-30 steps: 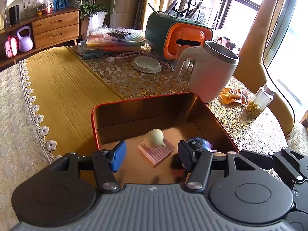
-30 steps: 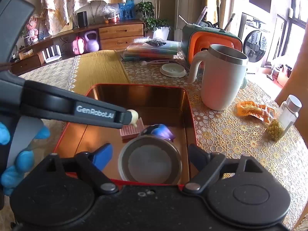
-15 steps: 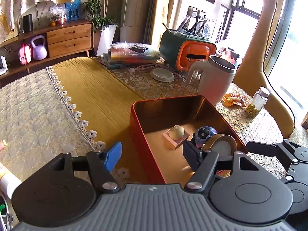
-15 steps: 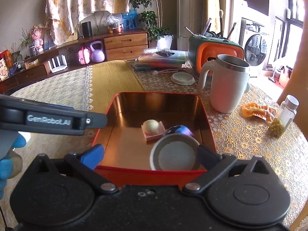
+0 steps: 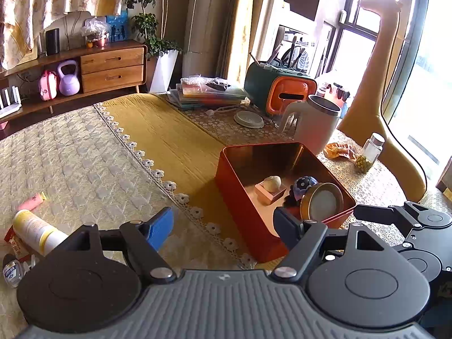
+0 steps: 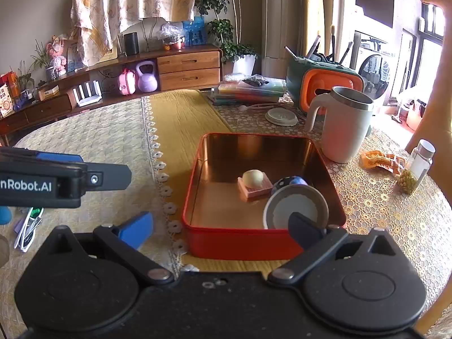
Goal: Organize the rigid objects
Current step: 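Withdraw both tools up and away from the red box, then move both tools back toward the items on the quilted table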
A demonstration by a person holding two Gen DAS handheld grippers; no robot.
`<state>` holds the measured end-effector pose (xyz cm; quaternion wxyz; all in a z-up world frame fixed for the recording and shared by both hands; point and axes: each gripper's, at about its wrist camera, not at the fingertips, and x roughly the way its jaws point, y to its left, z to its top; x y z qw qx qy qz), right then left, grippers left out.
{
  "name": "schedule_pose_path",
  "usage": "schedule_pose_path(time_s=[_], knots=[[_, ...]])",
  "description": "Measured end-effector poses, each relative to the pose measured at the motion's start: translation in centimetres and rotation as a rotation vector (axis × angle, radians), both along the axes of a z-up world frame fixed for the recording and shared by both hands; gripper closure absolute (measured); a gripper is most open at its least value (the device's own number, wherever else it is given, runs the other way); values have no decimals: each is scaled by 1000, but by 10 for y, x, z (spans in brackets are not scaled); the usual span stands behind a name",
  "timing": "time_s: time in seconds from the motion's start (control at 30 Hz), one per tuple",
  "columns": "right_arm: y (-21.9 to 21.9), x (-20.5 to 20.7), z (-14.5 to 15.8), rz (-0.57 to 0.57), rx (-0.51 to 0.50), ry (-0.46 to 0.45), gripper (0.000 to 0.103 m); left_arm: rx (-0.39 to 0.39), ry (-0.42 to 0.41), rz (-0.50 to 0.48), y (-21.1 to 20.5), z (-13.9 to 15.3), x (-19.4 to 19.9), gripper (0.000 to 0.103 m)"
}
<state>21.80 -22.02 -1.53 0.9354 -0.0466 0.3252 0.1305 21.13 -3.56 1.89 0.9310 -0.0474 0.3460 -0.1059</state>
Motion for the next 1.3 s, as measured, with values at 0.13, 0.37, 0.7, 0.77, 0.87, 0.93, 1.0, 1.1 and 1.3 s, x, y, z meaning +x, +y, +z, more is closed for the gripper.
schedule_pose_path(time_s=[0.13, 0.37, 0.7, 0.77, 0.87, 0.93, 1.0, 1.1, 1.3], knots=[[7, -7, 1, -10, -1, -9, 1, -6, -9, -2, 10, 2, -12, 25], [16, -17, -1, -30, -7, -11, 1, -19, -24, -6, 23, 3, -30, 25], [26, -23, -7, -46, -20, -5, 1, -9, -53, -14, 38, 5, -52, 25], [29, -24, -8, -43, -23, -3, 1, -10, -58, -10, 43, 5, -56, 25], [35, -26, -8, -39, -26, -2, 1, -10, -58, 0, 51, 4, -60, 25], [39, -26, -7, -34, -28, -2, 1, -11, -56, 7, 57, 4, -62, 25], [43, -26, -7, -30, -30, -3, 1, -11, -60, 13, 62, 5, -65, 25], [50, -27, -6, -23, -36, -4, 1, -19, -63, 23, 70, 6, -68, 25], [63, -30, -5, -11, -50, -2, 1, -29, -67, 37, 83, 5, -73, 25]])
